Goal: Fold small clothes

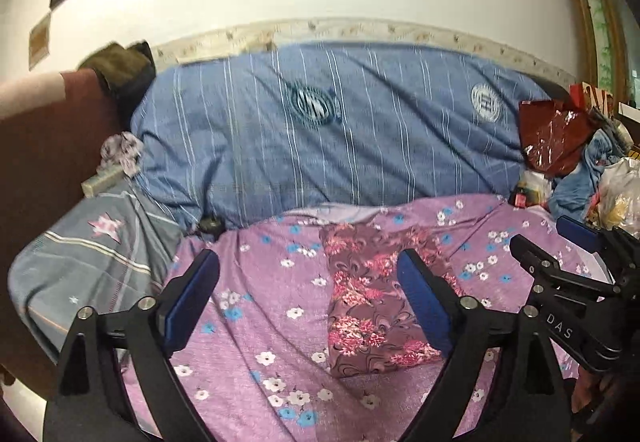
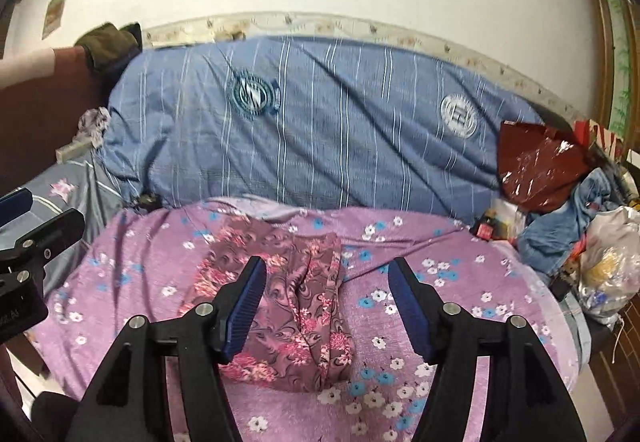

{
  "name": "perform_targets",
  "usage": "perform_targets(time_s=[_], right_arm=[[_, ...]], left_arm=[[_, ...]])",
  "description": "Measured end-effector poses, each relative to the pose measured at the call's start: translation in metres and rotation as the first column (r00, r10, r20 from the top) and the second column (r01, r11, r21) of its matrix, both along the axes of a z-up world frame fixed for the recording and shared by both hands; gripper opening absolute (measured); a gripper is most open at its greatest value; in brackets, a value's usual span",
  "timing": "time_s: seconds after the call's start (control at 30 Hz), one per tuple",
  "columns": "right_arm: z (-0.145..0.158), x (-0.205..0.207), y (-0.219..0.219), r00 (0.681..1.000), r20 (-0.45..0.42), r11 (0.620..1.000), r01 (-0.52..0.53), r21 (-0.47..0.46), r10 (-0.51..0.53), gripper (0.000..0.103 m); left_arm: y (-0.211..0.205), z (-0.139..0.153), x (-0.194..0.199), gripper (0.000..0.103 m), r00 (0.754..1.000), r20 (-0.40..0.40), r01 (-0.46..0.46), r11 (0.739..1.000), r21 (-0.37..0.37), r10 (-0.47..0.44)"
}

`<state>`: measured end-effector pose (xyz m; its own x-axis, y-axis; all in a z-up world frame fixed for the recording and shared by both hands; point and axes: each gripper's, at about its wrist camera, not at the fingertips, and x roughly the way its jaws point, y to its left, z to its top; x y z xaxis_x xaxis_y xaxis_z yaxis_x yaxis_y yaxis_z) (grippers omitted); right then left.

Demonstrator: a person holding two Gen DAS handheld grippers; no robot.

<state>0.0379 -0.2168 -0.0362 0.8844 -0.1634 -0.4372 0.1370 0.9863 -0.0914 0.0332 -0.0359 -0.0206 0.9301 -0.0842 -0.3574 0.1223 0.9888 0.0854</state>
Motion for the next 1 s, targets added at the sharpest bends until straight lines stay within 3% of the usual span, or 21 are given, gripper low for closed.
perform_targets(time_s=[0.07,0.17,1.0], right_arm=[[0.008,-0.012,0.002,1.000,0.018,1.000,-0.003,-0.002,0.003,0.068],[0.019,-0.027,0.006,0.999,0.041,1.000,-0.008,-0.015,0.009,0.070],[0.074,-0.093,0.020,0.981,0.191,1.000,-0.009,-0.014,0.012,0.075]], left_arm=[[0.001,0.007,-0.015,0.103,0.998,0.052,-0.038,0.999,0.009,0.037],[0.004,0.020,-0.037,0.103,0.989,0.130,-0.070,0.997,0.015,0.067],[0.022,0.042,-0.070,0.103,0.980,0.157,-0.118,0.992,-0.035,0.122]])
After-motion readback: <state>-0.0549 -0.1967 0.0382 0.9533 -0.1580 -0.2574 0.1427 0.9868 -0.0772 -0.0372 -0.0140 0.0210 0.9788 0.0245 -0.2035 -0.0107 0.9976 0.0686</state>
